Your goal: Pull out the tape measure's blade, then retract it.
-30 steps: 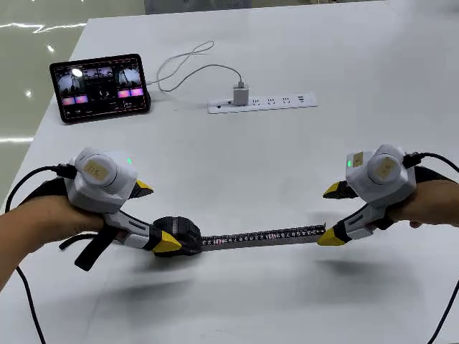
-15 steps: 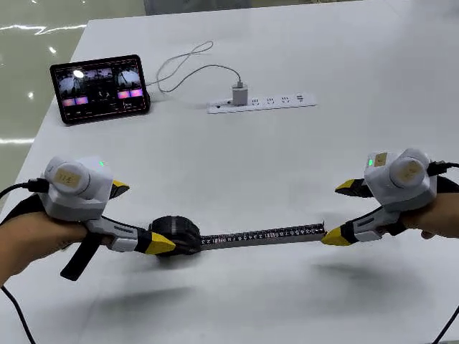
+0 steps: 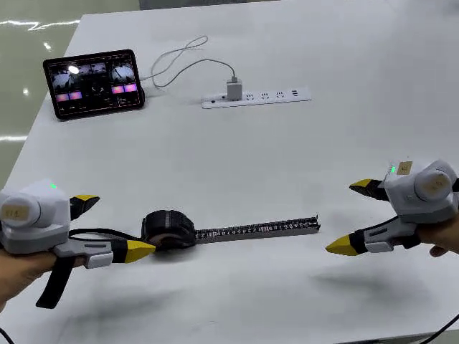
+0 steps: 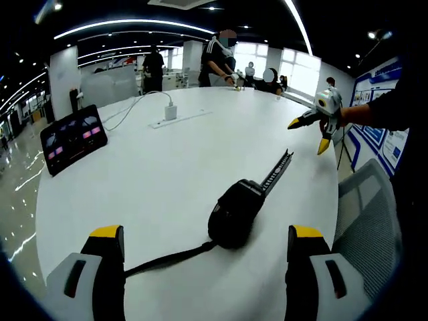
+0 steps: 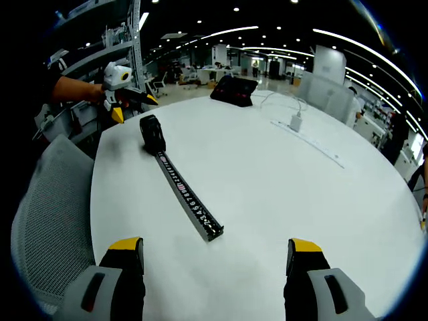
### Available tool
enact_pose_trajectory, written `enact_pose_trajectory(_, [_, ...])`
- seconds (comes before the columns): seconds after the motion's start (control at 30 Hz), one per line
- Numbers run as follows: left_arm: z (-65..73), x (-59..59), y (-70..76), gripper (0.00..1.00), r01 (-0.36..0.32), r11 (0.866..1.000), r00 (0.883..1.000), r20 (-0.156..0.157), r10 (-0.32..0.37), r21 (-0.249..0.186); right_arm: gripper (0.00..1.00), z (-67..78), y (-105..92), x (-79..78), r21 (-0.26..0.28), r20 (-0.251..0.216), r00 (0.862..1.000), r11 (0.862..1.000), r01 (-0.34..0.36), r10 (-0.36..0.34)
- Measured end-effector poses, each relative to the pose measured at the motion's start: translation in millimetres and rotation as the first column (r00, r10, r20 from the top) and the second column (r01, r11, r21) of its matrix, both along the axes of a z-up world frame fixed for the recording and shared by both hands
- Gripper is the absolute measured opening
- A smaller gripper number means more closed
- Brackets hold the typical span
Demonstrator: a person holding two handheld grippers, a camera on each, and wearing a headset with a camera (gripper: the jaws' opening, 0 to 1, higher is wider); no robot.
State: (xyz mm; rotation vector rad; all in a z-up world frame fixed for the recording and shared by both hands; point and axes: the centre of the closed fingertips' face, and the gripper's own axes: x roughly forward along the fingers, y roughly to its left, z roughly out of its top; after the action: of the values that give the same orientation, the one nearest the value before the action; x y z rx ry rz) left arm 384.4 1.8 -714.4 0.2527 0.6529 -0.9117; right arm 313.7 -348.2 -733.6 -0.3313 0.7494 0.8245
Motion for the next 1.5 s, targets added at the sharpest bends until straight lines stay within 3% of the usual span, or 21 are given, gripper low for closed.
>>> enact_pose_trajectory(0.37, [-2.4, -20.2, 19.9, 0.99, -0.057, 0.998, 0.998, -0.006, 0.057, -0.018, 0.93, 12.2, -16.8, -23.4, 0.042, 0.031, 0.999, 0.999, 0.034, -0.035])
enact_pose_trajectory(0.5, [0.0, -24.4, 24.4, 0.99, -0.055, 0.998, 0.998, 0.012, 0.055, -0.019, 0.98, 15.4, -23.7, -29.4, 0.074, 0.040, 0.996, 0.995, 0.071, -0.074])
enact_pose_trajectory(0.6, [-1.4, -26.2, 30.2, 0.99, -0.057, 0.998, 0.998, 0.021, 0.058, -0.007, 0.99, 10.2, -32.5, -33.9, 0.041, 0.047, 0.995, 0.996, 0.083, -0.085])
enact_pose_trajectory(0.73, [-4.9, -30.4, 38.4, 0.99, -0.056, 0.998, 0.998, 0.035, 0.056, 0.019, 0.99, 5.9, -39.9, -41.2, 0.045, 0.033, 0.994, 0.994, 0.103, -0.104])
enact_pose_trajectory(0.9, [-9.4, -38.8, 44.0, 0.99, -0.054, 0.998, 0.999, -0.007, 0.054, 0.020, 0.99, 3.5, -44.3, -50.3, 0.052, 0.024, 0.992, 0.991, 0.124, -0.125])
enact_pose_trajectory(1.0, [-5.6, -38.7, 45.1, 0.99, -0.065, 0.998, 0.998, -0.005, 0.065, -0.012, 0.99, 2.4, -47.4, -54.2, 0.048, 0.021, 0.991, 0.990, 0.134, -0.135])
enact_pose_trajectory(1.3, [1.3, -36.9, 47.9, 0.99, -0.069, 0.998, 0.997, 0.029, 0.069, 0.007, 0.99, 4.3, -55.0, -60.9, 0.018, 0.032, 0.991, 0.992, 0.127, -0.128])
enact_pose_trajectory(1.4, [1.4, -38.1, 46.6, 0.99, -0.068, 0.998, 0.997, 0.028, 0.068, 0.009, 0.99, 9.9, -54.2, -59.4, 0.073, 0.022, 0.987, 0.985, 0.156, -0.158])
enact_pose_trajectory(1.5, [-0.6, -40.1, 46.2, 0.99, -0.067, 0.998, 0.998, 0.022, 0.067, 0.009, 0.99, 7.6, -54.8, -60.8, 0.050, 0.021, 0.989, 0.988, 0.146, -0.148])
